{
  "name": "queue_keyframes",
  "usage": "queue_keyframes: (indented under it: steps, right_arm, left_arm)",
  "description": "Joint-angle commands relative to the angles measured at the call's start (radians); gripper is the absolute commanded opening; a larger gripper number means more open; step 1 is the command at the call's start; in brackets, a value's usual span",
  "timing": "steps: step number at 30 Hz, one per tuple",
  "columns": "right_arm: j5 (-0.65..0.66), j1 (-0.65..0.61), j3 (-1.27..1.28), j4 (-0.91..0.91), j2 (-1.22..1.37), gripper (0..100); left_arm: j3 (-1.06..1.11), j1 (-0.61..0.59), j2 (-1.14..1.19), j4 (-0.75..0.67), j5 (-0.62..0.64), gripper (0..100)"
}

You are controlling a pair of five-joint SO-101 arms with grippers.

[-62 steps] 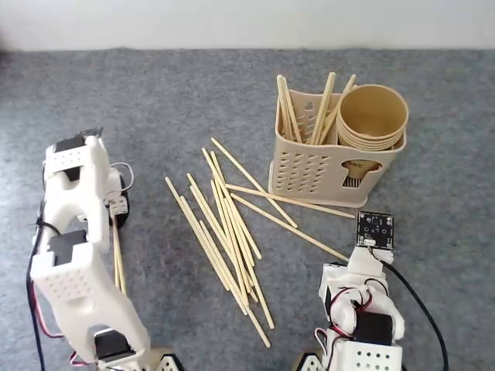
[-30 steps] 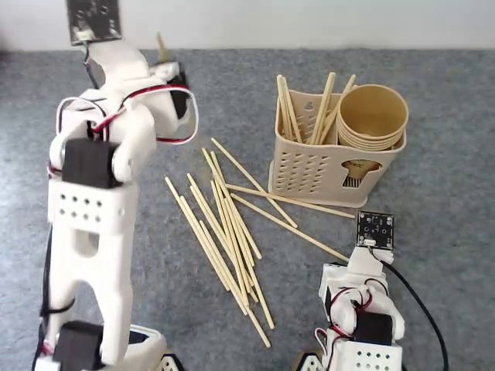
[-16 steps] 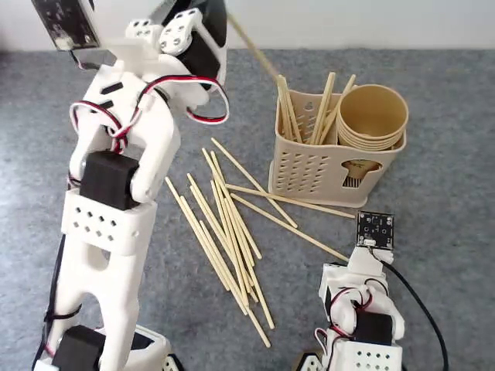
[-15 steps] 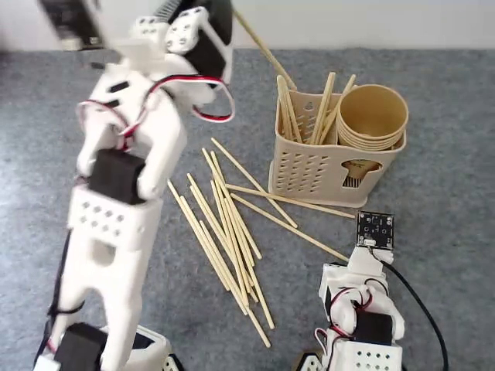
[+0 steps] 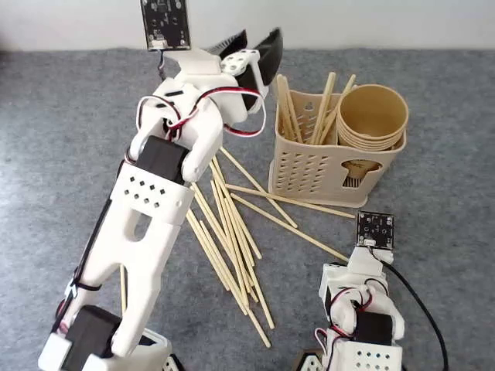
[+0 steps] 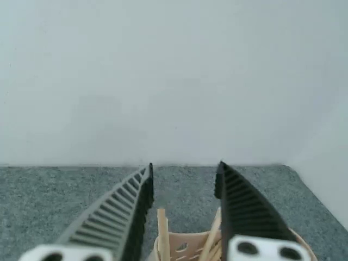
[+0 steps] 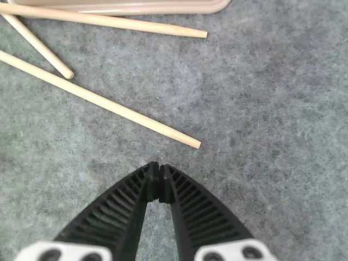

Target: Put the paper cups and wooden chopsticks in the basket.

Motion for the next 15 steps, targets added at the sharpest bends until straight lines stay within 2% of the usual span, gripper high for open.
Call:
queue_keyframes:
  steps: [1, 6, 15]
  right_arm:
    - [-0.003, 0.021, -0.003, -0.019, -0.002, 1.1]
    - [-0.003, 0.021, -0.003, -0.019, -0.002, 1.1]
    - [-0.003, 0.021, -0.005, -0.019, -0.002, 1.1]
  left_arm:
    - [-0.012, -0.002, -0.112, 0.037, -0.017, 20]
    - [-0.012, -0.101, -0.204, 0.19, -0.1, 19]
    - [0.013, -0.451, -0.199, 0.684, -0.27, 20]
